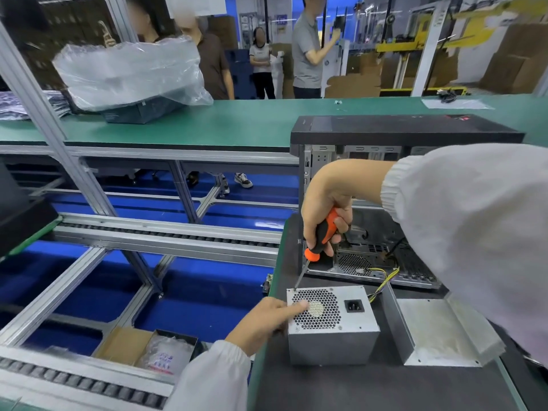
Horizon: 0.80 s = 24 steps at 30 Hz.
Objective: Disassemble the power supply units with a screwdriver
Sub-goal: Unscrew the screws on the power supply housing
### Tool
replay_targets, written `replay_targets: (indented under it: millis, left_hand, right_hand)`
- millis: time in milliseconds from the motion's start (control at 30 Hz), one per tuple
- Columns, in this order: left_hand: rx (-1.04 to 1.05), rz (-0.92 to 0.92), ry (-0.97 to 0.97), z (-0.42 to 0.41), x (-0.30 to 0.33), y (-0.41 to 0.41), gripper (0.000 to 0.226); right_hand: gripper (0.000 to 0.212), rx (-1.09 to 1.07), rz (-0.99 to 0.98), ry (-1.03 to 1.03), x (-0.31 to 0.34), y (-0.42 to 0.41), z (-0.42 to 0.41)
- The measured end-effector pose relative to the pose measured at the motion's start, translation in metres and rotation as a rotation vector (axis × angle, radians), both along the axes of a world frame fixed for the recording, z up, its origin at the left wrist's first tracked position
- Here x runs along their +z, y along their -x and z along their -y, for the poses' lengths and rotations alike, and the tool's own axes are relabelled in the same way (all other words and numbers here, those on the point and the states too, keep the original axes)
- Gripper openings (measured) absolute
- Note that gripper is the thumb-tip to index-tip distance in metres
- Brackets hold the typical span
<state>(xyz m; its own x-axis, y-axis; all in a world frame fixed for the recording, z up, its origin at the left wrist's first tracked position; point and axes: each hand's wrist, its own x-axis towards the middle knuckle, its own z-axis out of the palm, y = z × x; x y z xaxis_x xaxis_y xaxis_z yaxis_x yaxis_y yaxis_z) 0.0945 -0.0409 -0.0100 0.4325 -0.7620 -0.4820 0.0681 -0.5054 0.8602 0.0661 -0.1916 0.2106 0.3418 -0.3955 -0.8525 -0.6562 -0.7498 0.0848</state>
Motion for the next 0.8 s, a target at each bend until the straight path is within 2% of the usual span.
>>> replay_targets:
  millis: [67, 100, 167, 233, 300, 367, 400, 433, 500, 533, 600, 700, 800]
  left_hand:
    - [-0.033, -0.045, 0.054, -0.002, -0.002, 0.005, 0.042]
    - [-0.004, -0.073, 0.088, -0.002, -0.004, 0.006, 0.042]
    - [0.083, -0.158, 0.144, -0.001, -0.005, 0.013, 0.052]
    - [0.158, -0.19, 0.168, 0.0, -0.008, 0.02, 0.046]
    - [0.203, -0.192, 0.177, 0.002, -0.01, 0.026, 0.032]
    - [0.227, -0.177, 0.197, 0.004, -0.008, 0.031, 0.029]
    - [0.237, -0.162, 0.21, 0.004, -0.005, 0.033, 0.035]
    - [0.246, -0.14, 0.228, 0.005, -0.001, 0.033, 0.042]
    - [0.275, -0.09, 0.278, 0.007, 0.005, 0.031, 0.05]
    - [0.291, -0.069, 0.298, 0.008, 0.008, 0.03, 0.051]
    - [0.316, -0.035, 0.327, 0.011, 0.012, 0.028, 0.047]
    - [0.32, 0.021, 0.342, 0.014, 0.01, 0.028, 0.042]
    - [0.318, 0.135, 0.358, 0.018, 0.007, 0.032, 0.047]
  right_hand:
    - [0.032, 0.099, 0.008, 0.063, -0.004, 0.001, -0.001]
    - [0.03, 0.21, 0.029, 0.101, -0.002, 0.002, -0.002]
    - [0.026, 0.499, 0.109, 0.223, 0.0, 0.011, -0.008]
    - [0.018, 0.818, 0.188, 0.419, 0.002, 0.027, -0.014]
    - [0.004, 1.121, 0.303, 0.642, 0.001, 0.043, -0.017]
    - [0.01, 1.163, 0.391, 0.685, 0.0, 0.056, -0.014]
    - [0.017, 1.072, 0.415, 0.611, 0.001, 0.059, -0.008]
    - [0.021, 0.893, 0.424, 0.473, 0.003, 0.06, -0.003]
    - [0.016, 0.388, 0.378, 0.121, 0.007, 0.059, 0.009]
    - [0.019, 0.147, 0.348, 0.0, 0.009, 0.058, 0.015]
    - [0.031, -0.189, 0.298, -0.146, 0.012, 0.06, 0.028]
    - [0.041, -0.439, 0.22, -0.347, 0.01, 0.076, 0.043]
    - [0.034, -0.411, 0.267, -0.422, 0.0, 0.095, 0.046]
